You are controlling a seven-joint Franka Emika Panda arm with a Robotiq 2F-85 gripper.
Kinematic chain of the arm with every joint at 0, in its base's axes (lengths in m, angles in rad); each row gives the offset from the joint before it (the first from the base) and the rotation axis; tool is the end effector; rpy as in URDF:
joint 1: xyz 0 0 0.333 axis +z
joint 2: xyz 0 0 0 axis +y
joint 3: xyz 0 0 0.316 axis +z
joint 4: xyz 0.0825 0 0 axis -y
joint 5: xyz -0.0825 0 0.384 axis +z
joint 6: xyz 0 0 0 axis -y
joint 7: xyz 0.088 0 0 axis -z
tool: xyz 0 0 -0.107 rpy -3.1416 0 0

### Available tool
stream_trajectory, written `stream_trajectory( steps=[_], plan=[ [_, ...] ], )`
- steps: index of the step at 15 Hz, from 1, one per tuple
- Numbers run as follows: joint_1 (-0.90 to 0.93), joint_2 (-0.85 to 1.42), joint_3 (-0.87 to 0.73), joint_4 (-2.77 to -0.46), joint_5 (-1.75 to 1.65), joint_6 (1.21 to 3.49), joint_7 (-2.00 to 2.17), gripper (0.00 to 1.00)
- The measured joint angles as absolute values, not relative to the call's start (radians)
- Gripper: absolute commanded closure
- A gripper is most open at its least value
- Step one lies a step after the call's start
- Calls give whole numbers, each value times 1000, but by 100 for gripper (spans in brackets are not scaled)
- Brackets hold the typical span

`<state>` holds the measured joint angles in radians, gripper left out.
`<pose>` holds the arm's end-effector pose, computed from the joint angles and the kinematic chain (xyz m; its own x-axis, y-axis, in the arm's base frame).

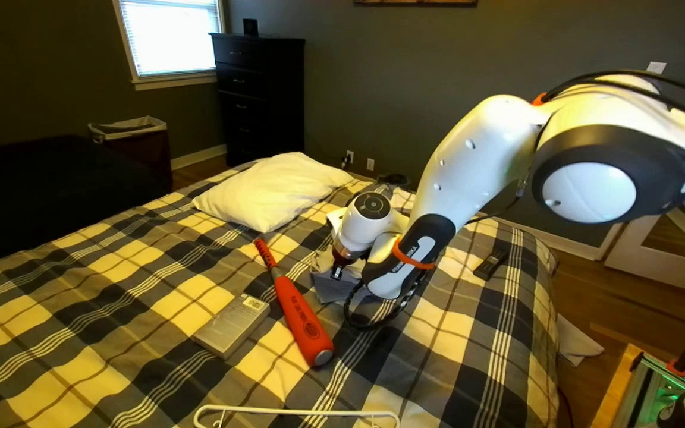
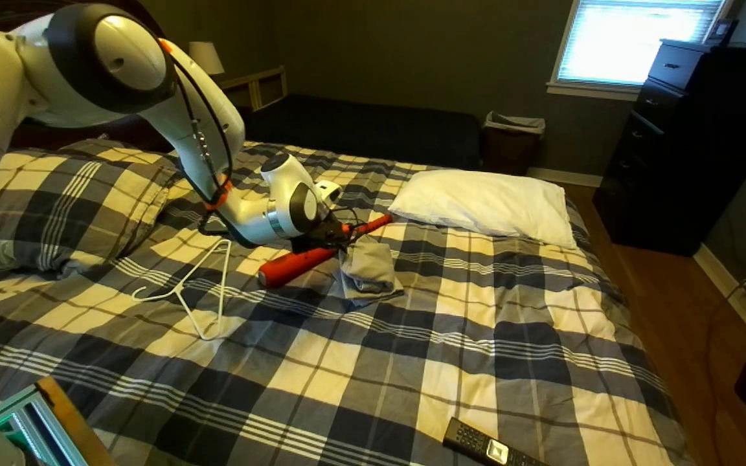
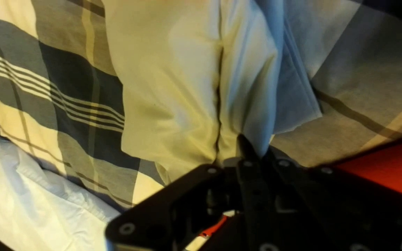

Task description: Unfold the gray bed sheet on the bed

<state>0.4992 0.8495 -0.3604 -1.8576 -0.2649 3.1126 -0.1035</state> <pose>0.6433 0.1325 0.1244 0.7040 0.6505 0.2851 0.5288 -0.7480 0.4010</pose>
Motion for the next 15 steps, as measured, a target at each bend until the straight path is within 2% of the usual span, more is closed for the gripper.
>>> stream_trajectory(
  steps=[5,9,10,12,13,15],
  plan=[
    [259,815,-62,-1865,-266,3030,-210,99],
    [155,818,71,-1866,-265,2970,-256,99],
    [141,819,87,-1866,-265,2958,-261,75],
    [120,819,109,-1866,-264,2939,-267,62],
    [112,819,117,-1866,-263,2934,-269,90],
    [102,820,128,-1866,-263,2928,-273,94]
  ],
)
